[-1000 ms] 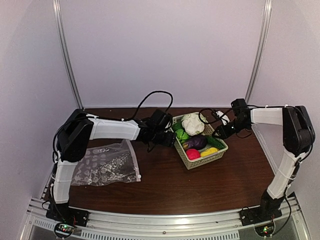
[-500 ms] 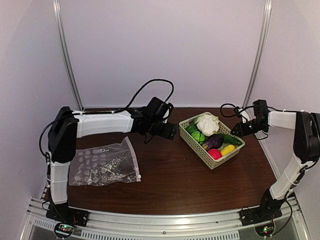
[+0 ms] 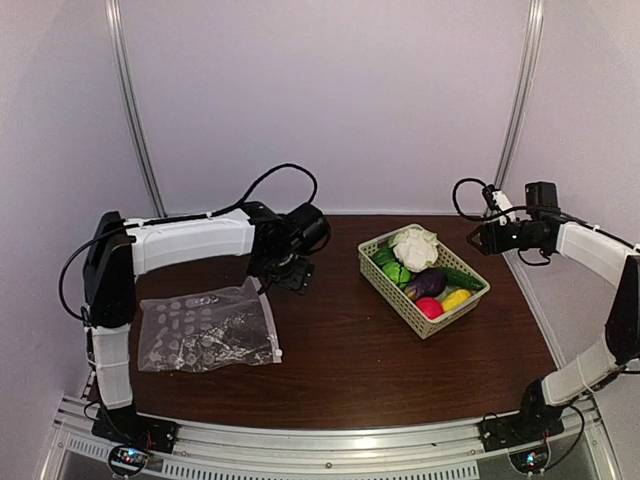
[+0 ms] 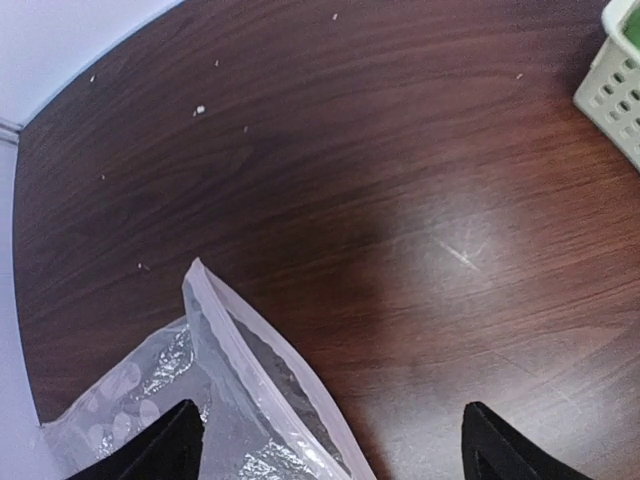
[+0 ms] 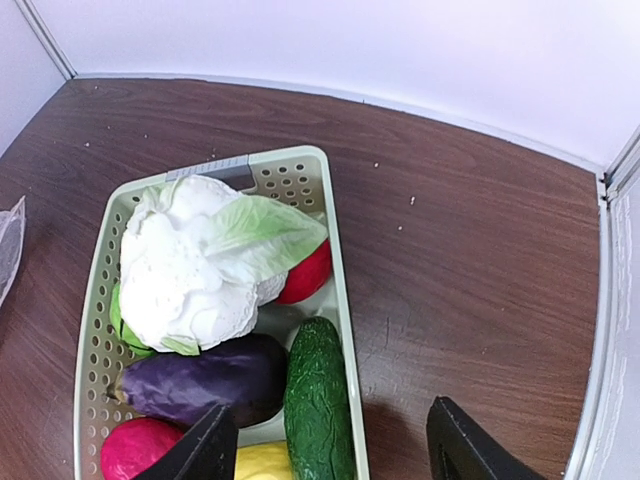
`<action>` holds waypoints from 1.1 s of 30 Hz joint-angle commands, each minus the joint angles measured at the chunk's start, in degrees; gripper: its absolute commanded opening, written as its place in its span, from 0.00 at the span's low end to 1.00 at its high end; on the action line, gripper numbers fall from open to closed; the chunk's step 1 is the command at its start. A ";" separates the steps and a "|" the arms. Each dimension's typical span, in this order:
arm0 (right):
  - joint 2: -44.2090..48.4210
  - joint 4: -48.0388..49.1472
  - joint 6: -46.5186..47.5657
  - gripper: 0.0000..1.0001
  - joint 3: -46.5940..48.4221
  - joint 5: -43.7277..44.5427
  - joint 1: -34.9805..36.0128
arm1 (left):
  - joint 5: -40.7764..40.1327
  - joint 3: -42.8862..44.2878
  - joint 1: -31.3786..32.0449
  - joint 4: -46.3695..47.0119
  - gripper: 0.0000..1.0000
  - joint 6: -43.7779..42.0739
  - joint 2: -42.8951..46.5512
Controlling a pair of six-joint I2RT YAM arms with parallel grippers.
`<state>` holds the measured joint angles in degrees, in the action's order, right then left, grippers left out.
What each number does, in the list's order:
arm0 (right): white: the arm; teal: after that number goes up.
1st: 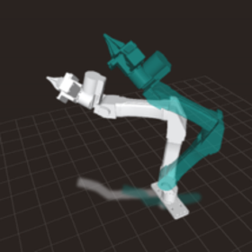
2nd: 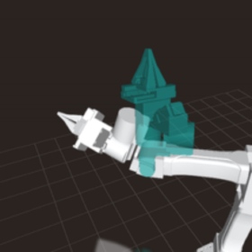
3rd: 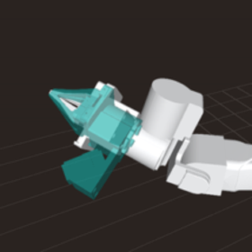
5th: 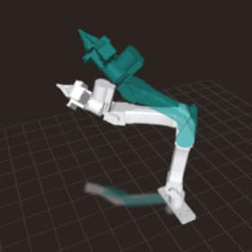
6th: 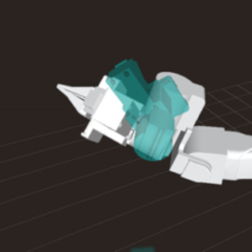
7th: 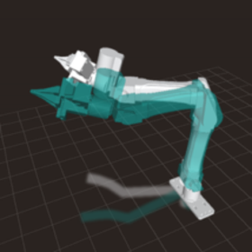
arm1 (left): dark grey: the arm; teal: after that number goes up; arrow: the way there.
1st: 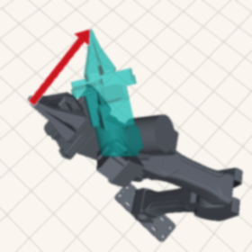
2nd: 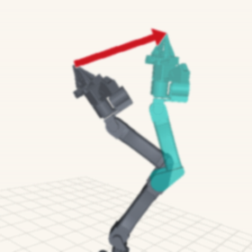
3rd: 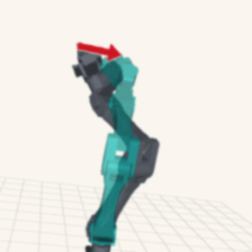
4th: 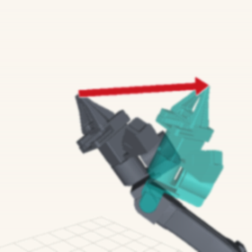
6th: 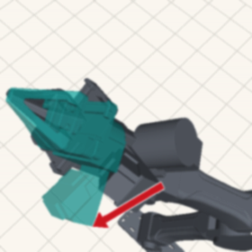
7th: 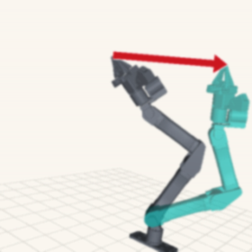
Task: Place the food in the zip-top bag and seal the zipper
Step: Pick up the zipper food storage bag at the center of the board.
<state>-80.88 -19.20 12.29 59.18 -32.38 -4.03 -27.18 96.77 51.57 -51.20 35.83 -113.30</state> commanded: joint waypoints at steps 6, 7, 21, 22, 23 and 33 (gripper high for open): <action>5.39 3.61 -0.06 0.69 -2.69 -0.44 -0.01 | -5.22 5.20 3.11 -17.90 0.77 13.69 -9.84; 6.01 3.46 0.24 0.69 -2.67 -0.98 -0.01 | -5.38 6.18 3.51 -19.02 0.77 14.55 -10.87; 11.32 3.21 0.95 0.69 -2.82 -3.85 0.08 | -10.78 10.05 4.27 -27.60 0.57 21.08 -18.00; 11.47 3.14 1.02 0.69 -2.84 -3.83 0.06 | -11.23 10.22 4.24 -27.82 0.57 21.04 -18.46; 11.65 3.05 1.10 0.69 -2.76 -3.75 0.00 | -11.73 10.39 4.06 -28.13 0.57 21.17 -18.92; 11.96 2.70 0.96 0.69 -2.82 -4.88 -0.10 | -15.00 10.46 3.14 -31.12 0.36 22.51 -19.63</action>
<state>-69.67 -16.05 13.28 56.73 -36.07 -4.03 -38.94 106.39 55.05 -76.40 57.10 -133.36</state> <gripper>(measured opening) 0.690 0.425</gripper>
